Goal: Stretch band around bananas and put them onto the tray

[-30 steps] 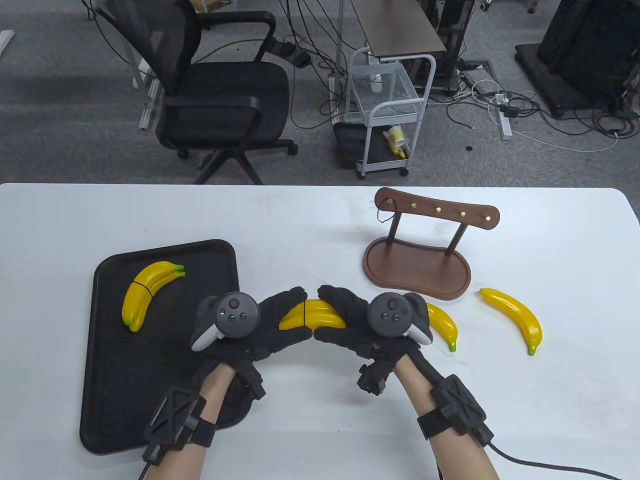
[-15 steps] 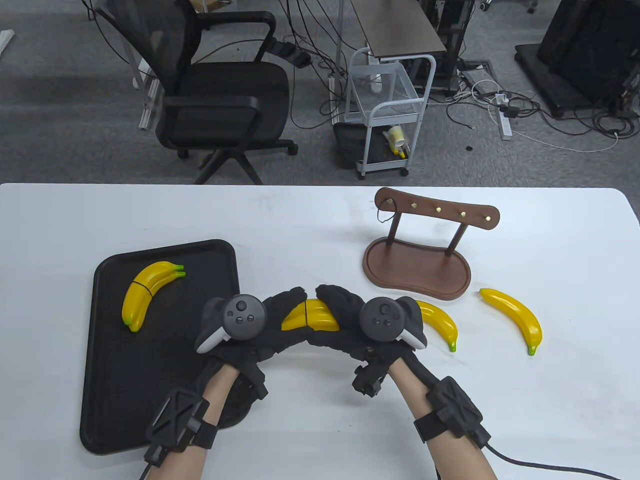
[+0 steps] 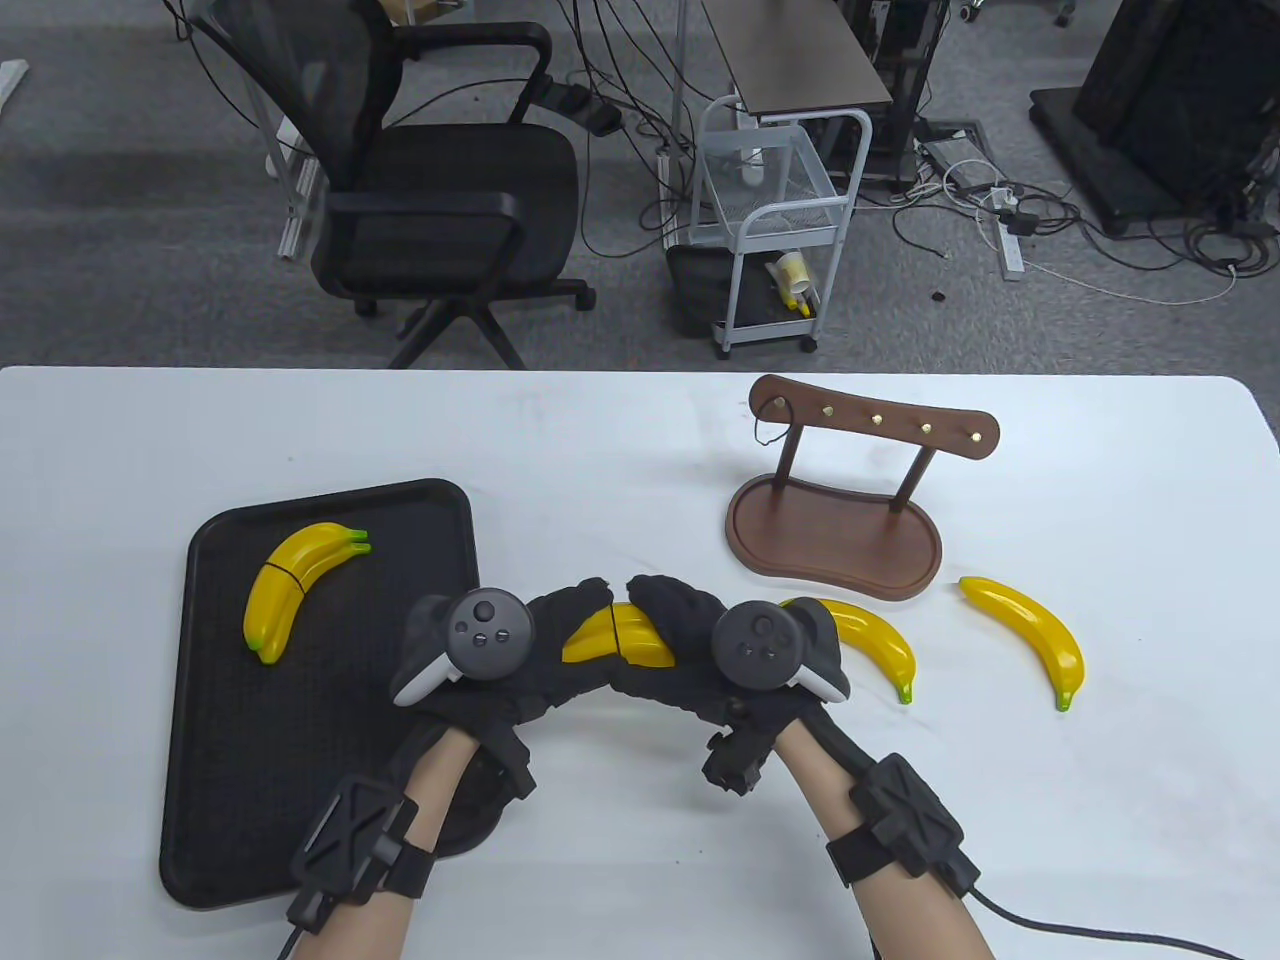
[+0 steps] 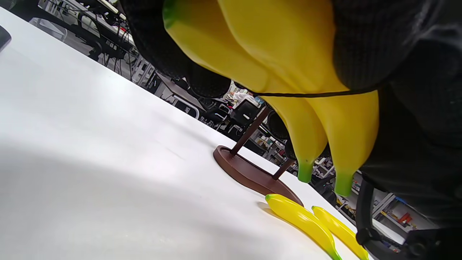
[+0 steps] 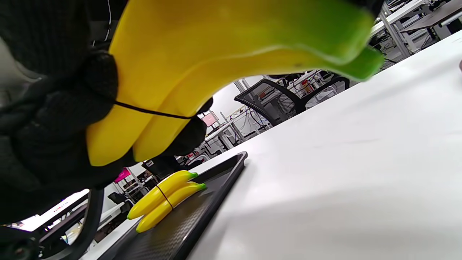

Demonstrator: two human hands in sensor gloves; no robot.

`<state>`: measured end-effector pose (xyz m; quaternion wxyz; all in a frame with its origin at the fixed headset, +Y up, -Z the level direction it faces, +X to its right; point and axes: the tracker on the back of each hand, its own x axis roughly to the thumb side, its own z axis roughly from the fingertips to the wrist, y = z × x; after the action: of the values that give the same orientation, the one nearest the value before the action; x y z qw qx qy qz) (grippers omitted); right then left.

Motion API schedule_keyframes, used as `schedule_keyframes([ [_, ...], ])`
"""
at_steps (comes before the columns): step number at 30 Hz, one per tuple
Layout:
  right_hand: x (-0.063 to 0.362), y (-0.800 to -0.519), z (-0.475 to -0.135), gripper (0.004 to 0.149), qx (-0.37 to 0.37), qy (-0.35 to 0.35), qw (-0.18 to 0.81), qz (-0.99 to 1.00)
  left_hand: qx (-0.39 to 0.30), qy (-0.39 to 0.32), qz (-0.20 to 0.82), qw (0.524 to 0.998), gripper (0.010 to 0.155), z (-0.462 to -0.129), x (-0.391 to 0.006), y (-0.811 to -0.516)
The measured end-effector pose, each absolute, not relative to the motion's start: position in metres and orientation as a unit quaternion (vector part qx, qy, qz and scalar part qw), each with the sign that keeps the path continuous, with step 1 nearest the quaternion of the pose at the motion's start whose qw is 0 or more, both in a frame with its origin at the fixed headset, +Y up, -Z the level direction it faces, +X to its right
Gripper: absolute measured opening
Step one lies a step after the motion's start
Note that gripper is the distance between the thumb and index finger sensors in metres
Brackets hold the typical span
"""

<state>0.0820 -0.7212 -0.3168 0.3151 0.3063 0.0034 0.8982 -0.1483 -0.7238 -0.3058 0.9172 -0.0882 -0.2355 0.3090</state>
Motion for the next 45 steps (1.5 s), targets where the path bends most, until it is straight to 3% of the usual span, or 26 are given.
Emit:
schedule_keyframes([
  [6, 0.089, -0.723, -0.322, 0.084, 0.313, 0.024, 0.347, 0.884, -0.092, -0.241, 0.314, 0.914, 0.084, -0.306, -0.148, -0.725],
  [17, 0.09, -0.722, -0.322, 0.083, 0.311, 0.024, 0.337, 0.888, -0.103, -0.236, 0.332, 0.908, 0.083, -0.308, -0.151, -0.727],
  [31, 0.086, -0.711, -0.315, 0.078, 0.316, -0.049, 0.262, 0.91, -0.147, -0.194, 0.424, 0.872, 0.082, -0.313, -0.159, -0.734],
  [39, 0.086, -0.707, -0.311, 0.072, 0.313, -0.103, 0.237, 0.914, -0.201, -0.174, 0.495, 0.827, 0.082, -0.316, -0.16, -0.741],
  [45, 0.086, -0.706, -0.311, 0.068, 0.307, -0.113, 0.228, 0.917, -0.215, -0.176, 0.495, 0.823, 0.08, -0.315, -0.157, -0.742],
])
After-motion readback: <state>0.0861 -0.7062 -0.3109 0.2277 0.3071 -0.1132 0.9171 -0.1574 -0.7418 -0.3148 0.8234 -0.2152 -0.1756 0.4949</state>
